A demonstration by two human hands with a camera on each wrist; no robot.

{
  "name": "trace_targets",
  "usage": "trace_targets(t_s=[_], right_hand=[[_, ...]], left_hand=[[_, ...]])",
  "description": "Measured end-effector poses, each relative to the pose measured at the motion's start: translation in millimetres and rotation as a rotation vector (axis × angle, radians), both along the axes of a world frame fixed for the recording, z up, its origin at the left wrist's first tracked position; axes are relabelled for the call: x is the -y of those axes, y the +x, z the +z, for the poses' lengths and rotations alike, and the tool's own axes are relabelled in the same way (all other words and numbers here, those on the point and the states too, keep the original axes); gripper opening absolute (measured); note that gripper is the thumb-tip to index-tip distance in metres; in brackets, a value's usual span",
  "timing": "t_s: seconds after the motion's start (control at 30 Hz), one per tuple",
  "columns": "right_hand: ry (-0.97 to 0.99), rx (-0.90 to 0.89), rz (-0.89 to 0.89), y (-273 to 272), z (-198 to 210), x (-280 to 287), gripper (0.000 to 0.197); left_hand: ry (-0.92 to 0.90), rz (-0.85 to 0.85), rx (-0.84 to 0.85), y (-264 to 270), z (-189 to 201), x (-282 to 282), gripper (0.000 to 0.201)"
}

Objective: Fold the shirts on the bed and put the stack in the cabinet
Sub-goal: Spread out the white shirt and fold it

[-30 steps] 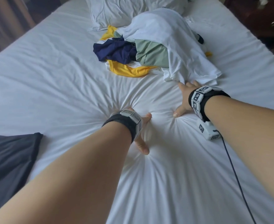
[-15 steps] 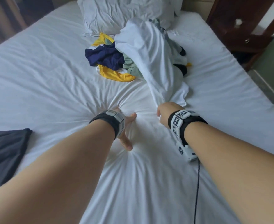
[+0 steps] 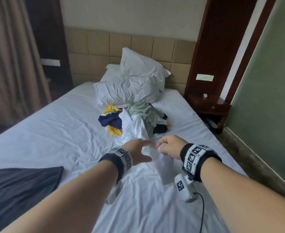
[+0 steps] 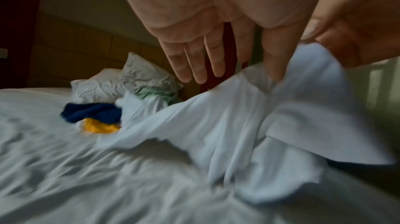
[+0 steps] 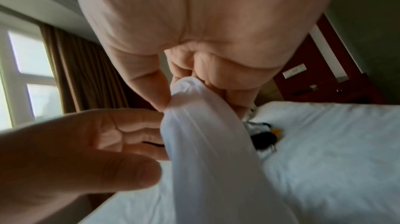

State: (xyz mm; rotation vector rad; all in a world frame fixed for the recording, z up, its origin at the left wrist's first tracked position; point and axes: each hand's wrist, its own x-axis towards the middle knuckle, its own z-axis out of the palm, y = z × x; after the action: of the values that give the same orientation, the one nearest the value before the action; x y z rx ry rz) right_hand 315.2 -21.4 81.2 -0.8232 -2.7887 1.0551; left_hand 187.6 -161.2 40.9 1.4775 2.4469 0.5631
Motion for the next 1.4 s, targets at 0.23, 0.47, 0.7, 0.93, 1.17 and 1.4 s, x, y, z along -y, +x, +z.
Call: trace_targets(t_s=[0.23,0.47,0.7,0.93,1.17,1.4], right_hand=[[-0.062,-0.522,-0.144,87,94,54,0.016],[-0.059,-0.706,-0.025,168,83,107,0.034],[0.162,-0.358,-0.091,213,-13,115,0.011],[0.032,-0.295,-0.288,222,-110,97,0.023],[-0.334,-0.46,-0.614,225,-173,66,0.032],[-0.393,-0.428,-0.615,212,-193,50,0.031]], left_hand=[[0.593,0.167,0.189,91,87,30,0.013],[0.765,0.151,0.367,171,79,87,0.015],[0.775,0.233,0.4,206,13,120,0.015],[0.594,0.33,0.602,220,-79,113,0.011],[0.18,0.581,0.67,194,-150,96,0.025],[-0.16,0.671,0.284,176,-163,86,0.081]])
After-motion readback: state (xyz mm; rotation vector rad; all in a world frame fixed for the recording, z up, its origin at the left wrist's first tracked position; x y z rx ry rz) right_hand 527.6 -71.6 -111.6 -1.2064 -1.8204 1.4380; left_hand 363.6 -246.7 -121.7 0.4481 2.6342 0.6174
